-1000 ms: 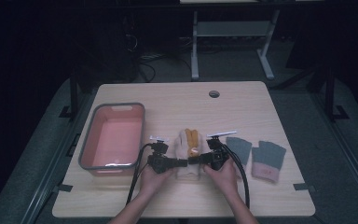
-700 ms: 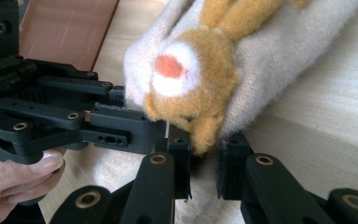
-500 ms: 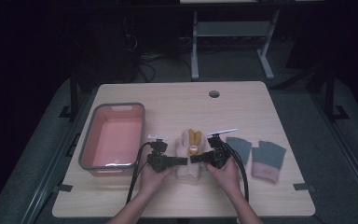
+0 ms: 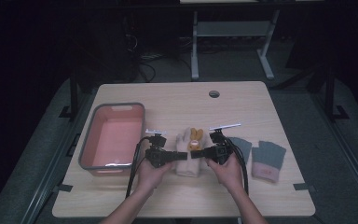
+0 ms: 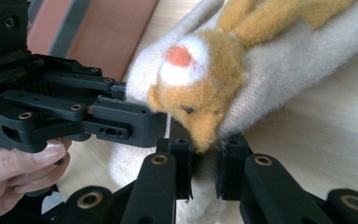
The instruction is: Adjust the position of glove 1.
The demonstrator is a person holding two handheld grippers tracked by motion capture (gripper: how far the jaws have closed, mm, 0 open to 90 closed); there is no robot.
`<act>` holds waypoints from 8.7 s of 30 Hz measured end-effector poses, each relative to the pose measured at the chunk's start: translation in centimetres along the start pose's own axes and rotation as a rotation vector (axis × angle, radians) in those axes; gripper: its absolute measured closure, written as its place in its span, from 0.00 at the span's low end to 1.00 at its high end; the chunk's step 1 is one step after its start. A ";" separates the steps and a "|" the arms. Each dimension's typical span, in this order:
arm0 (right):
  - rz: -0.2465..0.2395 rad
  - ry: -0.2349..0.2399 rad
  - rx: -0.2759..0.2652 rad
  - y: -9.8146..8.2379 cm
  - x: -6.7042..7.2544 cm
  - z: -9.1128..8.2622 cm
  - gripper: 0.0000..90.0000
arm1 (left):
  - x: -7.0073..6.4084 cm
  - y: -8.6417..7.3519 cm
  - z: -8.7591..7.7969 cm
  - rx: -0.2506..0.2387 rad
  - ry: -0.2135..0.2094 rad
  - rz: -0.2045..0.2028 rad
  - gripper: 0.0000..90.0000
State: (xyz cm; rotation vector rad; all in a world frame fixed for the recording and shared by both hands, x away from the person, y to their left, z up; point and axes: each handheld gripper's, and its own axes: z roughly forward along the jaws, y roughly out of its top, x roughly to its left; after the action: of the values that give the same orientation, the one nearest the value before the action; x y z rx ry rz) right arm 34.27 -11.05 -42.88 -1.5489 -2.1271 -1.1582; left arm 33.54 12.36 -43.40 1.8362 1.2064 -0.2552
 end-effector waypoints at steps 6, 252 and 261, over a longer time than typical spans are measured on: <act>-0.030 0.005 -0.015 0.8 1.0 -0.7 0.88 | -0.5 0.8 -1.2 -0.021 -0.006 0.014 0.81; -0.240 0.102 0.155 10.6 13.9 11.4 0.75 | 11.7 2.0 -15.8 0.252 0.584 -0.003 0.75; -0.246 0.095 0.138 10.6 13.7 10.3 0.73 | 11.0 2.5 -16.7 0.180 0.555 0.005 0.73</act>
State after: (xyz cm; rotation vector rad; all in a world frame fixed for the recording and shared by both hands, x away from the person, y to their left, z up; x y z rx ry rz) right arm 40.67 6.84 -36.31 -1.1767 -2.3269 -1.1067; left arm 36.40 31.76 -38.83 2.1455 1.5911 0.1710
